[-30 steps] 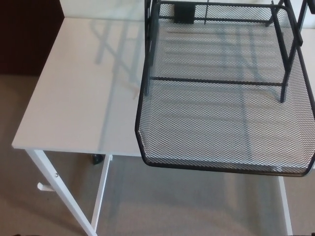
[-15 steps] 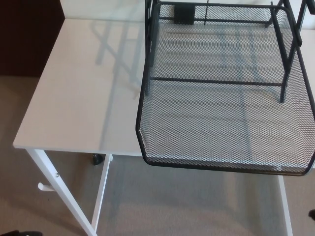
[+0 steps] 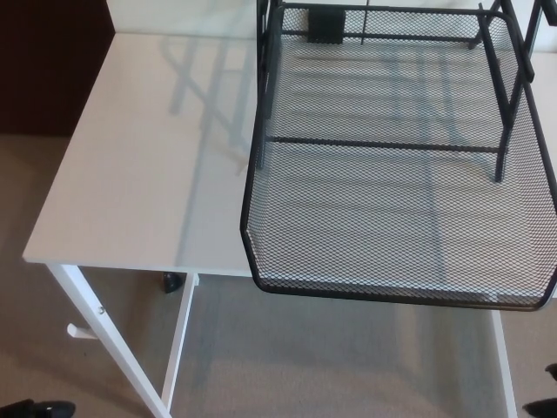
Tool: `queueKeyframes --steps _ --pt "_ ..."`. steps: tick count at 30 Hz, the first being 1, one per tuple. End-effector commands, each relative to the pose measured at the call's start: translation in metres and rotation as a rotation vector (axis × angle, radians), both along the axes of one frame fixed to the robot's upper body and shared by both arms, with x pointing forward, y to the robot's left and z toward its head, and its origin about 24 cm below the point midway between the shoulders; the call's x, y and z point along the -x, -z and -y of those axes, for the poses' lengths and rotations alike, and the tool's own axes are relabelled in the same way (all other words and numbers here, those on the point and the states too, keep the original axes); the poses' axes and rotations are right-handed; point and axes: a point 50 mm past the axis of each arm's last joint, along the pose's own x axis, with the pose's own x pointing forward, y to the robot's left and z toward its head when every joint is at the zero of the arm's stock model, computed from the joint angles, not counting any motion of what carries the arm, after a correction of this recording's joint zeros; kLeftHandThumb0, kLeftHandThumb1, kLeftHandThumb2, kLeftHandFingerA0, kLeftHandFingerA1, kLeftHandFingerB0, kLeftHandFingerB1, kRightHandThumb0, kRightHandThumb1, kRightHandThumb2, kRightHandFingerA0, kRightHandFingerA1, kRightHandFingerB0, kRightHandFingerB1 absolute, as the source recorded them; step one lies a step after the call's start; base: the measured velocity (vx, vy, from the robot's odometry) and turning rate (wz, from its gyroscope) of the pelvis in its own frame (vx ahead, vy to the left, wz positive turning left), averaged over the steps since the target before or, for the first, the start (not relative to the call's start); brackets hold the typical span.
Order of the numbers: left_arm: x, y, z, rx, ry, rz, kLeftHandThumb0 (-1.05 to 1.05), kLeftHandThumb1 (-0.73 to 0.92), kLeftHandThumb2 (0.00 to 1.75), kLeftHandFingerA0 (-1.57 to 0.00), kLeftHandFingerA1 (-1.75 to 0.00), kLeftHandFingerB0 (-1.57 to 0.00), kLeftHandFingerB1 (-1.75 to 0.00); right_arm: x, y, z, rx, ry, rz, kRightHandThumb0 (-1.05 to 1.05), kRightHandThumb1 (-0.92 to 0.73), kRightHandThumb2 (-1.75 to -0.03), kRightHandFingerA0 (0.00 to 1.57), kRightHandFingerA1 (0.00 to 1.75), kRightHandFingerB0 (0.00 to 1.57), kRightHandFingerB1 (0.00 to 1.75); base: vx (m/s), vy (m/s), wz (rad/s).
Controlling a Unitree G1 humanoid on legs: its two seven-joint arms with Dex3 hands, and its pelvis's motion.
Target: The robot walk towards a table in front and then pushes a layer of a file tray back to its original position using its right hand
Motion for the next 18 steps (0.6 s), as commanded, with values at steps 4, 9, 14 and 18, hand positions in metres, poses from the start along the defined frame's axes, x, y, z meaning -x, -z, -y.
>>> queueKeyframes --steps 4,9,14,18 --pt "-0.002 -0.005 -0.008 -0.037 0.02 -0.008 -0.37 0.39 0.62 -0.57 -0.46 -0.48 -0.42 -0.009 -0.03 -0.028 0.342 -0.081 0.369 -0.59 -0.5 -0.57 0.43 0.36 0.51 0.36 0.0 0.0 0.0" --pt "-0.007 -0.007 -0.008 -0.049 0.042 0.006 -0.39 0.39 0.63 -0.58 -0.46 -0.47 -0.43 -0.031 -0.02 -0.051 0.498 -0.14 0.392 -0.68 -0.44 -0.77 0.07 0.26 0.13 0.38 0.0 0.0 0.0" --pt "-0.011 -0.01 -0.008 -0.045 0.043 0.014 -0.4 0.39 0.63 -0.59 -0.47 -0.47 -0.43 -0.045 -0.019 -0.062 0.573 -0.131 0.461 -0.67 -0.51 -0.59 0.0 0.29 0.12 0.28 0.0 0.0 0.0" --pt "-0.013 -0.011 -0.008 -0.082 0.063 0.022 -0.41 0.39 0.63 -0.62 -0.47 -0.49 -0.44 -0.058 -0.016 -0.07 0.618 -0.107 0.483 -0.68 -0.53 -0.56 0.0 0.29 0.11 0.29 0.0 0.0 0.0"
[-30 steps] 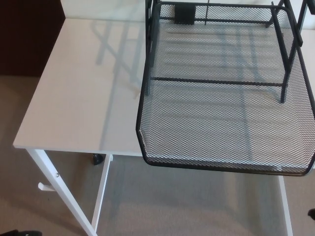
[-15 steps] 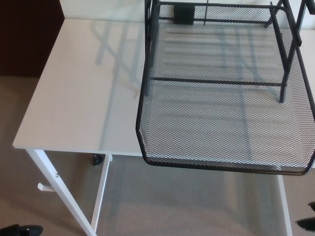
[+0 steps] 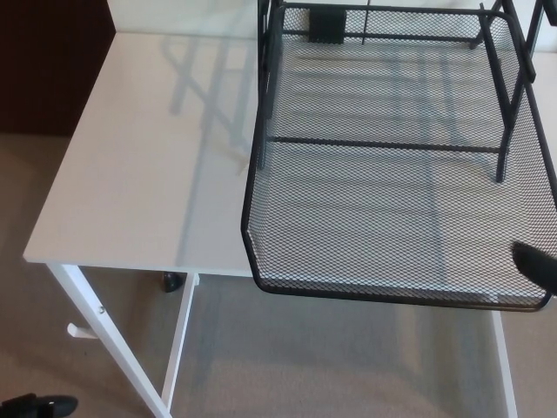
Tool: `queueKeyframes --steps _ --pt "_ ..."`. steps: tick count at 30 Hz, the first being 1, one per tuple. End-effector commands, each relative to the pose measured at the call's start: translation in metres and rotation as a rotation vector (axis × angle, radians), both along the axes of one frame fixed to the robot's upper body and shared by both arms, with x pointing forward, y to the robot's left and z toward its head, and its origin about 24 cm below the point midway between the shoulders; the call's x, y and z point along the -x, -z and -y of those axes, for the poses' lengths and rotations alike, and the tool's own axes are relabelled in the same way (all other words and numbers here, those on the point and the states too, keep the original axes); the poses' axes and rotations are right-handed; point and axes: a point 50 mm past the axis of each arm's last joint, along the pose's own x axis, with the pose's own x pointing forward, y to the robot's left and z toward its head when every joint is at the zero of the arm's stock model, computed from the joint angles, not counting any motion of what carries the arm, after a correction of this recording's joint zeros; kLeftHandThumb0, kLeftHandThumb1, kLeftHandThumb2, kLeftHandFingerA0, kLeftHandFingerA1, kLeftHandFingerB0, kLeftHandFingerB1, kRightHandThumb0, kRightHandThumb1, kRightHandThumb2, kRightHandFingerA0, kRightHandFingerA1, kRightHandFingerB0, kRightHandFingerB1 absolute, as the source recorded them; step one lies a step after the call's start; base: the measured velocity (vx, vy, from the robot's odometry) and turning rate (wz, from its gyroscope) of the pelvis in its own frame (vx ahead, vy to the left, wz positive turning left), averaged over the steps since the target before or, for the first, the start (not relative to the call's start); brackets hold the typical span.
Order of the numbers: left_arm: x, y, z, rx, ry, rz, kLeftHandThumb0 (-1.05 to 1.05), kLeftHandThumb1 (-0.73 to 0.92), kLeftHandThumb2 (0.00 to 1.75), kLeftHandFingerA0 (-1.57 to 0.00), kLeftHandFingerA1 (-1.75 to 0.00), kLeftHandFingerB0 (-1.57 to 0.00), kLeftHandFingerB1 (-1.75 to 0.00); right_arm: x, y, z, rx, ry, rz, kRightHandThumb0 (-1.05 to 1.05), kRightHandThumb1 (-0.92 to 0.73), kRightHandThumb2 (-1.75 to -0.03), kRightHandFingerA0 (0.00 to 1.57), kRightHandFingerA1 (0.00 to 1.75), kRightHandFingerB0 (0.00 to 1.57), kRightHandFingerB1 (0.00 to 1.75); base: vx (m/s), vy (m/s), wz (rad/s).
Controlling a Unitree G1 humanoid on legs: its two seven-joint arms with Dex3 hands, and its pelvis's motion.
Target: The robot walk towards a table in front and then pushes a layer of a file tray back to its original position using its right hand
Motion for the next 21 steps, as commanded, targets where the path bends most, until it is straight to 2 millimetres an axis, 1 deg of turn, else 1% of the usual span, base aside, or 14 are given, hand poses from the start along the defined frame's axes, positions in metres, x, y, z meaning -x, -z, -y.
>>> queueKeyframes --steps 1,2,5,6,7,9,11,12,15,16,17,19,20,21 --pt "-0.01 -0.011 -0.009 -0.088 0.063 0.011 -0.42 0.39 0.64 -0.61 -0.47 -0.49 -0.44 -0.029 0.003 -0.038 0.443 0.047 0.211 -0.66 -0.41 -0.8 0.03 0.18 0.06 0.35 0.0 0.0 0.0" --pt "-0.011 -0.011 -0.009 -0.087 0.064 0.012 -0.41 0.39 0.63 -0.61 -0.47 -0.49 -0.43 -0.032 0.005 -0.039 0.458 0.049 0.199 -0.65 -0.4 -0.8 0.0 0.16 0.01 0.35 0.0 0.0 0.0" --pt "-0.012 -0.012 -0.009 -0.086 0.074 0.017 -0.41 0.39 0.64 -0.6 -0.47 -0.48 -0.43 -0.039 0.01 -0.041 0.491 0.054 0.181 -0.62 -0.38 -0.8 0.0 0.18 0.04 0.37 0.0 0.0 0.0" --pt "-0.013 -0.013 -0.009 -0.086 0.074 0.019 -0.41 0.39 0.64 -0.6 -0.47 -0.48 -0.43 -0.041 0.012 -0.042 0.509 0.058 0.175 -0.66 -0.4 -0.8 0.0 0.13 0.05 0.34 0.0 0.0 0.0" --pt "-0.013 -0.013 -0.008 -0.086 0.079 0.02 -0.41 0.4 0.64 -0.59 -0.47 -0.48 -0.43 -0.046 0.015 -0.043 0.539 0.068 0.17 -0.7 -0.43 -0.79 0.04 0.04 0.11 0.35 0.0 0.0 0.0" --pt "-0.014 -0.014 -0.008 -0.086 0.083 0.023 -0.41 0.4 0.64 -0.59 -0.47 -0.47 -0.43 -0.049 0.017 -0.044 0.562 0.077 0.172 -0.69 -0.42 -0.78 0.0 0.02 0.1 0.34 0.0 0.0 0.0" --pt "-0.016 -0.015 -0.009 -0.09 0.087 0.025 -0.41 0.39 0.64 -0.59 -0.47 -0.47 -0.43 -0.053 0.019 -0.046 0.59 0.086 0.177 -0.69 -0.41 -0.78 0.0 0.04 0.07 0.32 0.0 0.0 0.0" --pt "-0.016 -0.015 -0.008 -0.096 0.09 0.026 -0.42 0.4 0.64 -0.59 -0.47 -0.47 -0.43 -0.055 0.02 -0.047 0.601 0.088 0.176 -0.64 -0.39 -0.78 0.0 0.09 0.05 0.33 0.0 0.0 0.0" --pt "-0.017 -0.015 -0.008 -0.104 0.094 0.028 -0.42 0.4 0.64 -0.59 -0.47 -0.47 -0.43 -0.057 0.021 -0.049 0.614 0.091 0.174 -0.64 -0.39 -0.78 0.0 0.09 0.05 0.33 0.0 0.0 0.0" --pt "-0.018 -0.016 -0.008 -0.107 0.101 0.028 -0.42 0.4 0.64 -0.59 -0.47 -0.47 -0.43 -0.059 0.021 -0.05 0.632 0.096 0.178 -0.64 -0.39 -0.76 0.0 0.05 0.06 0.3 0.0 0.0 0.0" --pt "-0.019 -0.016 -0.007 -0.112 0.111 0.026 -0.42 0.4 0.64 -0.58 -0.47 -0.46 -0.43 -0.063 0.023 -0.053 0.667 0.102 0.186 -0.62 -0.37 -0.76 0.0 0.09 0.06 0.31 0.0 0.0 0.0" --pt "-0.02 -0.016 -0.007 -0.114 0.112 0.022 -0.42 0.39 0.64 -0.58 -0.47 -0.46 -0.43 -0.065 0.024 -0.056 0.688 0.108 0.19 -0.61 -0.37 -0.77 0.0 0.1 0.05 0.3 0.0 0.0 0.0" --pt "-0.02 -0.017 -0.007 -0.107 0.112 0.024 -0.41 0.4 0.64 -0.57 -0.46 -0.46 -0.43 -0.067 0.025 -0.057 0.696 0.115 0.203 -0.57 -0.34 -0.77 0.0 0.16 0.04 0.33 0.0 0.0 0.0" --pt "-0.021 -0.017 -0.006 -0.107 0.115 0.025 -0.42 0.4 0.64 -0.57 -0.46 -0.46 -0.43 -0.069 0.026 -0.058 0.702 0.119 0.208 -0.59 -0.36 -0.77 0.0 0.12 0.05 0.31 0.0 0.0 0.0"
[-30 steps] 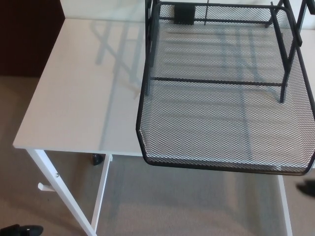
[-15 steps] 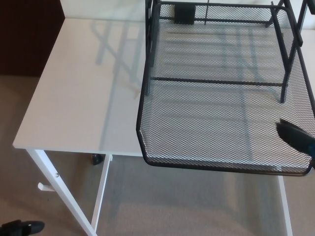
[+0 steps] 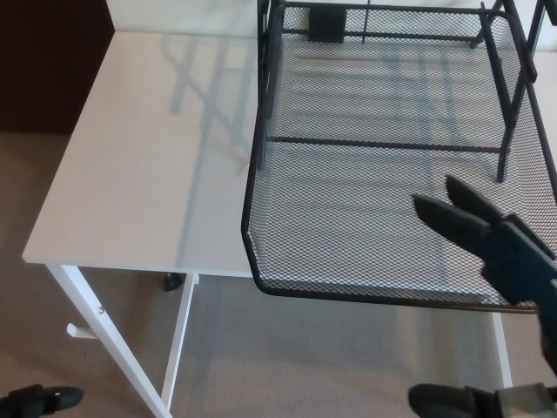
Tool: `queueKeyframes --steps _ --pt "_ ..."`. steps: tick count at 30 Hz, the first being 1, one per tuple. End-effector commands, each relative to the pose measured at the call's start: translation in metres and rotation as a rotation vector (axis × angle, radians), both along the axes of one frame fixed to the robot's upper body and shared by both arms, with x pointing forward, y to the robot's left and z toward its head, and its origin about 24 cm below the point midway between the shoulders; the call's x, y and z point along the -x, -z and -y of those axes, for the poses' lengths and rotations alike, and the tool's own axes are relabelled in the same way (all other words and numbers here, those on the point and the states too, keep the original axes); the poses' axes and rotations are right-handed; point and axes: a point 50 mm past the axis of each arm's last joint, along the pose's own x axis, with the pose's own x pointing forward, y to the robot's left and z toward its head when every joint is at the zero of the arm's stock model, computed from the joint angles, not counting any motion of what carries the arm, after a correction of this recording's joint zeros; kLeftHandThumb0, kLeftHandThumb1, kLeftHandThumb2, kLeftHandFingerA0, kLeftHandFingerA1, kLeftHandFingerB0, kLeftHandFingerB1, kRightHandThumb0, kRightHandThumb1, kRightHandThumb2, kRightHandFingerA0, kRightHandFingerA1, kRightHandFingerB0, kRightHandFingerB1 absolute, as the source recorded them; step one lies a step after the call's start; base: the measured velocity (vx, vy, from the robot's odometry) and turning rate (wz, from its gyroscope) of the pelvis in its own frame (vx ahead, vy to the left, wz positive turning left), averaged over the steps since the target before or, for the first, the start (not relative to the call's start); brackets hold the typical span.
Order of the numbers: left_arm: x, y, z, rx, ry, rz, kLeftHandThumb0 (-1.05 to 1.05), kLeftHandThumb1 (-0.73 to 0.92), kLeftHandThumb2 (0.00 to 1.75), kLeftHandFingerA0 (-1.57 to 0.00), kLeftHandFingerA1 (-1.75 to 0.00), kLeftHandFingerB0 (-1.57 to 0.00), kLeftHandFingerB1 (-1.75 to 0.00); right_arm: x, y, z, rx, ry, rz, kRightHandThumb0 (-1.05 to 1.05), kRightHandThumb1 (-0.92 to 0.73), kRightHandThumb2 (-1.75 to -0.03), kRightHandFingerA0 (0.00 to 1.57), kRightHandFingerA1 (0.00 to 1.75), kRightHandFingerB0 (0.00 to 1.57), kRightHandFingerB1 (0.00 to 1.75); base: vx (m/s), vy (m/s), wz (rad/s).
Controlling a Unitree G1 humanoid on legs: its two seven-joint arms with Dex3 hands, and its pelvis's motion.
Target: The robot walk towards a table in front and then pushes a layer of a file tray back to its original position using its right hand
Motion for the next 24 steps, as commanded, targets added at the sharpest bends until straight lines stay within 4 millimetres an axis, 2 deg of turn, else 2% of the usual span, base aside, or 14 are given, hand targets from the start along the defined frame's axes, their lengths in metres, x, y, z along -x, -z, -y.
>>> queueKeyframes --steps 1,2,3,4,5,6,7,8,10,11,20,21,24 --pt "-0.013 -0.016 -0.01 -0.116 0.098 0.012 -0.43 0.4 0.64 -0.57 -0.46 -0.46 -0.43 -0.031 0.025 -0.023 0.504 0.184 0.105 -0.59 -0.35 -0.77 0.0 0.13 0.05 0.32 0.0 0.0 0.0" --pt "-0.013 -0.016 -0.01 -0.118 0.1 0.012 -0.43 0.4 0.64 -0.57 -0.46 -0.46 -0.43 -0.032 0.026 -0.024 0.509 0.187 0.109 -0.59 -0.35 -0.77 0.0 0.13 0.05 0.32 0.0 0.0 0.0" --pt "-0.013 -0.016 -0.01 -0.114 0.099 0.018 -0.42 0.39 0.64 -0.58 -0.46 -0.46 -0.43 -0.035 0.027 -0.026 0.525 0.194 0.124 -0.61 -0.42 -0.57 0.0 0.23 0.08 0.29 0.0 0.0 0.0" --pt "-0.013 -0.016 -0.01 -0.116 0.103 0.019 -0.43 0.39 0.64 -0.58 -0.47 -0.46 -0.43 -0.036 0.028 -0.026 0.528 0.197 0.129 -0.58 -0.44 -0.55 0.0 0.26 0.08 0.29 0.0 0.0 0.0" --pt "-0.014 -0.016 -0.01 -0.119 0.107 0.019 -0.43 0.39 0.64 -0.58 -0.47 -0.46 -0.43 -0.037 0.028 -0.027 0.529 0.2 0.134 -0.58 -0.44 -0.55 0.0 0.26 0.08 0.29 0.0 0.0 0.0" --pt "-0.015 -0.017 -0.01 -0.122 0.111 0.02 -0.43 0.39 0.64 -0.58 -0.47 -0.46 -0.43 -0.038 0.029 -0.027 0.536 0.207 0.138 -0.54 -0.33 -0.76 0.01 0.2 0.05 0.34 0.0 0.0 0.0" --pt "-0.016 -0.017 -0.01 -0.121 0.111 0.021 -0.43 0.39 0.64 -0.58 -0.47 -0.46 -0.43 -0.039 0.029 -0.027 0.538 0.209 0.14 -0.57 -0.45 -0.53 0.0 0.24 0.09 0.28 0.0 0.0 0.0" --pt "-0.016 -0.017 -0.01 -0.122 0.114 0.02 -0.43 0.39 0.64 -0.58 -0.47 -0.46 -0.43 -0.04 0.03 -0.028 0.543 0.213 0.14 -0.54 -0.33 -0.75 0.02 0.2 0.04 0.33 0.0 0.0 0.0" --pt "-0.016 -0.016 -0.01 -0.126 0.12 0.016 -0.43 0.39 0.64 -0.58 -0.47 -0.46 -0.43 -0.042 0.032 -0.03 0.553 0.219 0.14 -0.54 -0.33 -0.75 0.02 0.2 0.04 0.33 0.0 0.0 0.0" --pt "-0.017 -0.017 -0.01 -0.121 0.116 0.018 -0.41 0.39 0.63 -0.58 -0.46 -0.46 -0.43 -0.043 0.033 -0.03 0.553 0.223 0.143 -0.54 -0.46 -0.54 0.0 0.26 0.08 0.28 0.0 0.0 0.0" --pt "-0.019 -0.019 -0.009 -0.13 0.127 0.025 -0.44 0.39 0.65 -0.58 -0.47 -0.47 -0.43 -0.052 0.041 -0.033 0.59 0.259 0.13 -0.55 -0.45 -0.53 0.01 0.24 0.08 0.28 0.0 0.0 0.0" --pt "-0.019 -0.019 -0.01 -0.128 0.128 0.025 -0.44 0.39 0.65 -0.58 -0.47 -0.47 -0.43 -0.053 0.043 -0.033 0.592 0.263 0.126 -0.55 -0.35 -0.72 0.04 0.2 0.04 0.31 0.0 0.0 0.0" --pt "-0.019 -0.019 -0.01 -0.126 0.131 0.024 -0.45 0.39 0.65 -0.58 -0.47 -0.46 -0.43 -0.057 0.046 -0.034 0.601 0.276 0.122 -0.54 -0.33 -0.76 0.0 0.2 0.08 0.34 0.0 0.0 0.0"
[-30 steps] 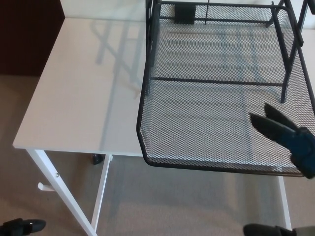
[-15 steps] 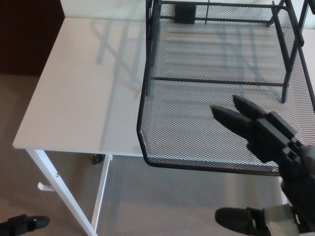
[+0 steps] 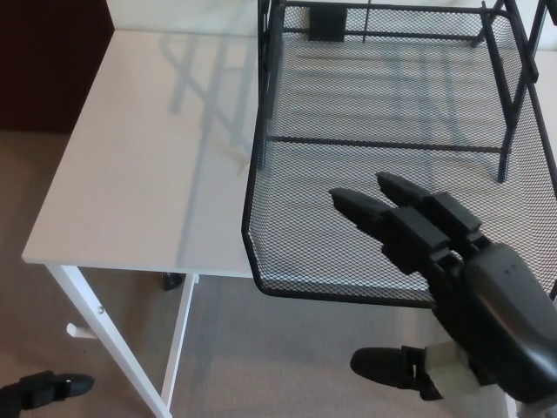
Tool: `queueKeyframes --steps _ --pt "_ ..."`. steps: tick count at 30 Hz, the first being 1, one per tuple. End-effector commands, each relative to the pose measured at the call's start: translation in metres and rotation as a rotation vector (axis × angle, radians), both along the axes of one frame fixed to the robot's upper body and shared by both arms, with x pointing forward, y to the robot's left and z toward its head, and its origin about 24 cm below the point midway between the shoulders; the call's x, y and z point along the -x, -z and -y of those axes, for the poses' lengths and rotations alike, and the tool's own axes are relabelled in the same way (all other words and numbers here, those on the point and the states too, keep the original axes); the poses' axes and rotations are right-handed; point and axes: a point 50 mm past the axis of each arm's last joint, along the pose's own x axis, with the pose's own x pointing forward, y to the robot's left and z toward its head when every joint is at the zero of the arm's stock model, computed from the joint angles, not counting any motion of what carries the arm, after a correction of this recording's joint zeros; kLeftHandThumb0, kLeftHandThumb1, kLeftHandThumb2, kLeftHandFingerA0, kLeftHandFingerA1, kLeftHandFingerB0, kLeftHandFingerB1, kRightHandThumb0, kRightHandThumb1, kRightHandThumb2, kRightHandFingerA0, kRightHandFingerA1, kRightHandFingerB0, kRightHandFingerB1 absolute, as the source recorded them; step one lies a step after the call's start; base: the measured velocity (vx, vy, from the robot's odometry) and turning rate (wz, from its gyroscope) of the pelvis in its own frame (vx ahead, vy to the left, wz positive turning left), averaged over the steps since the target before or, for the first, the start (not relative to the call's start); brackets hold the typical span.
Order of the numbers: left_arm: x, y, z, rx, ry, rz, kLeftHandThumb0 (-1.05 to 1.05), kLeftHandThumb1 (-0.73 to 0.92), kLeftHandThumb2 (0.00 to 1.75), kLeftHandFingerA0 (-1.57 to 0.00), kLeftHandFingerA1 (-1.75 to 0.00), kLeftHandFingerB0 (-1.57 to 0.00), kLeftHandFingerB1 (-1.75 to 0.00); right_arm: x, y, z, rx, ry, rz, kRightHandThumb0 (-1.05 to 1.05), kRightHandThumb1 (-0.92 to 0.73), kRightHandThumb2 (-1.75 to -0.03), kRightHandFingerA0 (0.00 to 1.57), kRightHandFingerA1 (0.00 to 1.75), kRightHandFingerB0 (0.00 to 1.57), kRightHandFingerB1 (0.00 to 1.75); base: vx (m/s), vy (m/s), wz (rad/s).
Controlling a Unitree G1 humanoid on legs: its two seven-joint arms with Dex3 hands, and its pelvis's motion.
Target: The robot walk towards a table in front and then pushes a layer of a file tray back to its original position using its right hand
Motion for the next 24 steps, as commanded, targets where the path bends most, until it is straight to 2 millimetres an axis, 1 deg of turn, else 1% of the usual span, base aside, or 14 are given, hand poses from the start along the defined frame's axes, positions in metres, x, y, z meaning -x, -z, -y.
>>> queueKeyframes --steps 1,2,3,5,6,8,9,11,14,15,16,17,21,24 --pt "-0.008 -0.016 -0.015 -0.124 0.089 0.005 -0.45 0.39 0.65 -0.58 -0.47 -0.46 -0.43 -0.022 0.025 -0.002 0.337 0.202 0.108 -0.54 -0.33 -0.76 0.0 0.2 0.08 0.34 0.0 0.0 0.0" --pt "-0.008 -0.016 -0.015 -0.124 0.089 0.005 -0.45 0.39 0.65 -0.58 -0.47 -0.46 -0.43 -0.022 0.025 -0.002 0.338 0.203 0.11 -0.54 -0.33 -0.76 0.0 0.2 0.08 0.34 0.0 0.0 0.0" --pt "-0.008 -0.016 -0.015 -0.124 0.093 0.006 -0.45 0.39 0.65 -0.56 -0.46 -0.45 -0.43 -0.025 0.027 -0.002 0.342 0.209 0.106 -0.53 -0.33 -0.77 0.0 0.23 0.04 0.34 0.0 0.0 0.0" --pt "-0.009 -0.017 -0.015 -0.122 0.103 0.008 -0.46 0.39 0.65 -0.56 -0.47 -0.45 -0.43 -0.031 0.032 -0.001 0.352 0.223 0.103 -0.55 -0.34 -0.76 0.02 0.2 0.05 0.33 0.0 0.0 0.0" --pt "-0.009 -0.017 -0.015 -0.12 0.103 0.008 -0.46 0.39 0.65 -0.56 -0.47 -0.45 -0.43 -0.032 0.033 -0.001 0.354 0.226 0.103 -0.57 -0.45 -0.54 0.0 0.27 0.1 0.28 0.0 0.0 0.0" --pt "-0.008 -0.016 -0.015 -0.106 0.096 0.008 -0.46 0.38 0.65 -0.56 -0.47 -0.46 -0.43 -0.034 0.036 -0.002 0.362 0.232 0.101 -0.57 -0.45 -0.55 0.0 0.25 0.11 0.28 0.0 0.0 0.0" --pt "-0.009 -0.016 -0.015 -0.107 0.097 0.008 -0.46 0.38 0.65 -0.56 -0.47 -0.46 -0.43 -0.035 0.037 -0.002 0.367 0.235 0.101 -0.58 -0.41 -0.56 0.0 0.24 0.12 0.29 0.0 0.0 0.0" --pt "-0.01 -0.017 -0.015 -0.109 0.096 0.01 -0.46 0.39 0.65 -0.56 -0.47 -0.46 -0.43 -0.038 0.038 -0.002 0.374 0.242 0.105 -0.59 -0.4 -0.57 0.0 0.23 0.12 0.29 0.0 0.0 0.0" --pt "-0.012 -0.018 -0.015 -0.138 0.115 0.005 -0.48 0.39 0.66 -0.56 -0.47 -0.45 -0.43 -0.04 0.041 -0.002 0.399 0.255 0.112 -0.61 -0.41 -0.57 0.0 0.23 0.12 0.29 0.0 0.0 0.0" --pt "-0.013 -0.019 -0.015 -0.153 0.122 0.006 -0.49 0.39 0.66 -0.57 -0.47 -0.45 -0.43 -0.042 0.042 -0.002 0.401 0.256 0.112 -0.6 -0.47 -0.55 0.0 0.25 0.11 0.28 0.0 0.0 0.0" --pt "-0.014 -0.019 -0.015 -0.155 0.124 0.009 -0.48 0.38 0.66 -0.58 -0.47 -0.46 -0.43 -0.044 0.042 -0.003 0.403 0.259 0.113 -0.59 -0.36 -0.78 0.01 0.18 0.07 0.35 0.0 0.0 0.0" --pt "-0.015 -0.02 -0.015 -0.149 0.122 0.013 -0.47 0.38 0.65 -0.58 -0.47 -0.46 -0.43 -0.046 0.042 -0.003 0.403 0.263 0.118 -0.62 -0.45 -0.56 0.0 0.23 0.13 0.29 0.0 0.0 0.0" --pt "-0.015 -0.019 -0.015 -0.139 0.119 0.008 -0.47 0.38 0.65 -0.57 -0.47 -0.46 -0.43 -0.048 0.041 -0.005 0.407 0.274 0.138 -0.62 -0.45 -0.55 0.01 0.24 0.13 0.29 0.0 0.0 0.0" --pt "-0.015 -0.02 -0.015 -0.134 0.118 0.009 -0.44 0.38 0.64 -0.57 -0.47 -0.45 -0.43 -0.049 0.041 -0.006 0.406 0.279 0.157 -0.59 -0.48 -0.54 0.01 0.27 0.15 0.29 0.0 0.0 0.0"
